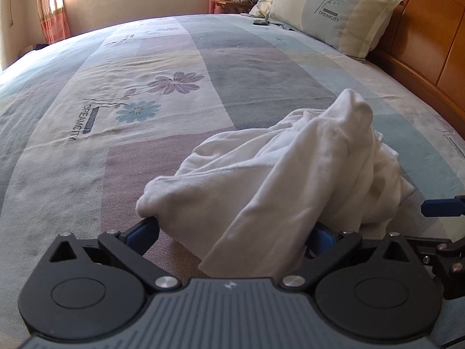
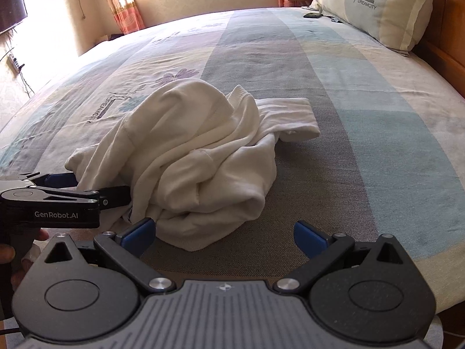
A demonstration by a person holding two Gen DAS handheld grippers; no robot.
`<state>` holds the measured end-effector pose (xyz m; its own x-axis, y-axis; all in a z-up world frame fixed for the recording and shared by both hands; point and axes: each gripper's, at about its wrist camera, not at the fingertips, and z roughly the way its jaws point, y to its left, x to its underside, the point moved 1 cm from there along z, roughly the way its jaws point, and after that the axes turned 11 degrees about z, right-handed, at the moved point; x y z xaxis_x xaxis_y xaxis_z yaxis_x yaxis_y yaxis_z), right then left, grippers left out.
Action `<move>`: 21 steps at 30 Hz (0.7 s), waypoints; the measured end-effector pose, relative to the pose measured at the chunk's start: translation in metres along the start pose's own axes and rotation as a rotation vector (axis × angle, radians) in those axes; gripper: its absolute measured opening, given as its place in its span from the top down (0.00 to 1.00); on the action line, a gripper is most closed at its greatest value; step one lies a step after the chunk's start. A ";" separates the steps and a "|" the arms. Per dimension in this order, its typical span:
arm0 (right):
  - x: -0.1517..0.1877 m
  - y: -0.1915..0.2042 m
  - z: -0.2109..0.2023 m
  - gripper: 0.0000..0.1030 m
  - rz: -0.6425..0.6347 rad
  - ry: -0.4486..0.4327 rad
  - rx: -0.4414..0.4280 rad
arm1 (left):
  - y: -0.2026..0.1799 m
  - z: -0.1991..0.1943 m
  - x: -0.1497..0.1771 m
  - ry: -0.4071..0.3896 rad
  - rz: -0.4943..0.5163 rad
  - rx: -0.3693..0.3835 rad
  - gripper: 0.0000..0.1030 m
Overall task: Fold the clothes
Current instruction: 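Move the left tool to the white sweatshirt and close it on the fabric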
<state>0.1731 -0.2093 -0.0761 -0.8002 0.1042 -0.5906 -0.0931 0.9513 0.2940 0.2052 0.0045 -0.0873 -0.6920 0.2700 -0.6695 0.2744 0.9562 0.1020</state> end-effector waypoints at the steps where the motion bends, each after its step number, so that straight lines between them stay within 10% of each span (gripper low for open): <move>1: 0.000 -0.002 -0.002 0.00 0.001 -0.003 -0.002 | -0.003 -0.005 -0.003 -0.007 0.022 -0.018 0.01; 14: 0.007 -0.015 -0.025 0.00 -0.049 -0.091 0.012 | -0.034 -0.011 -0.044 -0.065 0.264 -0.066 0.01; 21: 0.008 -0.021 -0.040 0.00 -0.035 -0.114 0.026 | -0.001 -0.003 -0.040 -0.042 0.197 -0.105 0.00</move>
<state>0.1444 -0.2399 -0.0568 -0.7238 0.1019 -0.6825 -0.1028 0.9620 0.2528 0.2307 -0.0070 -0.0578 -0.6028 0.4496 -0.6591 0.3289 0.8927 0.3081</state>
